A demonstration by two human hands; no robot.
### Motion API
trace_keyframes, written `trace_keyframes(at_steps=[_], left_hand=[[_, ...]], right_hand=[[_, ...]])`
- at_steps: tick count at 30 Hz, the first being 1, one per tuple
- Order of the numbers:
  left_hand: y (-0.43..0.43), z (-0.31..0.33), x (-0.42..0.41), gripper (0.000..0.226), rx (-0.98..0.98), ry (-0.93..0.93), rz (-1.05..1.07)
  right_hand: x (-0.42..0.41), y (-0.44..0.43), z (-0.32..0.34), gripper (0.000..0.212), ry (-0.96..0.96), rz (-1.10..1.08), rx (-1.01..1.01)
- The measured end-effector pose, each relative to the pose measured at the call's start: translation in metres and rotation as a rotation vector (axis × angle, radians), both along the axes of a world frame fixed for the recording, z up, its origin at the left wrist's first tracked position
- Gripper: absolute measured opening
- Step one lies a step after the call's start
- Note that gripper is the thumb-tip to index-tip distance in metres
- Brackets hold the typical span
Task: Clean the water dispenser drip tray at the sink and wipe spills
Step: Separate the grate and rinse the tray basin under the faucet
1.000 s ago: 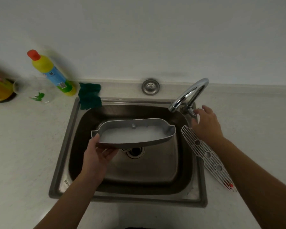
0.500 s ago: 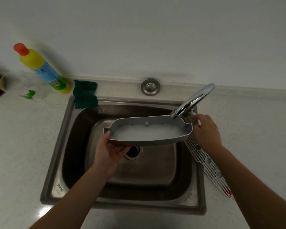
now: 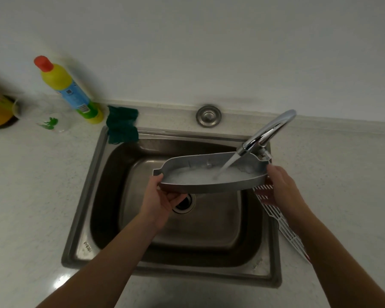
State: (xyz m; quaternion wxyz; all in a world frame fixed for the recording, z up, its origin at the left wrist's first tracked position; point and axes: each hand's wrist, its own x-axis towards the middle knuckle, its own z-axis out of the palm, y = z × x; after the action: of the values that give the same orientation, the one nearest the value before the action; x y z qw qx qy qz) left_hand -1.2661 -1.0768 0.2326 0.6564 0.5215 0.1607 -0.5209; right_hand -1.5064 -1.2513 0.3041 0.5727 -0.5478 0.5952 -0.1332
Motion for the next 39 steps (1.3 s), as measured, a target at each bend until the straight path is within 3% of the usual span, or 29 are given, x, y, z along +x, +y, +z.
trace_keyframes(at_steps=[4,7,10,15,17,20,22,24,27,34,37,39], left_hand=[[-0.020,-0.013,-0.009,0.028,0.166,-0.065,-0.109],[-0.032,-0.023,-0.013,0.027,0.374,-0.252,-0.383],[-0.042,-0.022,-0.010,0.022,0.416,-0.340,-0.472],[-0.035,-0.016,0.006,0.013,0.407,-0.616,-0.462],[-0.022,-0.013,0.012,0.025,0.344,-0.753,-0.427],[-0.004,-0.003,0.017,0.042,0.215,-0.882,-0.377],[0.008,0.006,0.016,0.044,0.183,-0.924,-0.386],[0.016,0.010,0.014,0.049,0.187,-0.876,-0.406],[0.023,-0.001,0.009,0.045,0.156,-0.604,-0.373],[0.012,-0.029,-0.005,0.062,0.153,0.007,-0.220],[0.009,-0.044,-0.005,0.063,0.134,0.105,-0.151],[0.005,-0.048,-0.002,0.059,0.138,0.099,-0.107]], right_hand=[[-0.009,0.017,0.018,0.048,0.051,-0.001,-0.105],[-0.014,0.024,0.027,0.048,0.093,-0.009,-0.231],[-0.018,0.030,0.028,0.046,0.086,-0.048,-0.257],[-0.024,0.026,0.007,0.055,-0.182,-0.342,0.208],[-0.018,0.027,-0.004,0.040,-0.292,-0.414,0.343],[-0.005,0.028,-0.015,0.025,-0.415,-0.535,0.415],[0.005,0.026,-0.019,0.029,-0.342,-0.427,0.329],[0.015,0.024,-0.020,0.028,-0.172,-0.267,0.195],[0.026,0.022,-0.014,0.014,-0.196,-0.357,0.183],[0.029,0.034,0.007,0.043,-0.005,-0.100,-0.180],[0.025,0.044,0.010,0.050,0.045,-0.002,-0.269],[0.020,0.051,0.009,0.055,-0.039,0.010,-0.247]])
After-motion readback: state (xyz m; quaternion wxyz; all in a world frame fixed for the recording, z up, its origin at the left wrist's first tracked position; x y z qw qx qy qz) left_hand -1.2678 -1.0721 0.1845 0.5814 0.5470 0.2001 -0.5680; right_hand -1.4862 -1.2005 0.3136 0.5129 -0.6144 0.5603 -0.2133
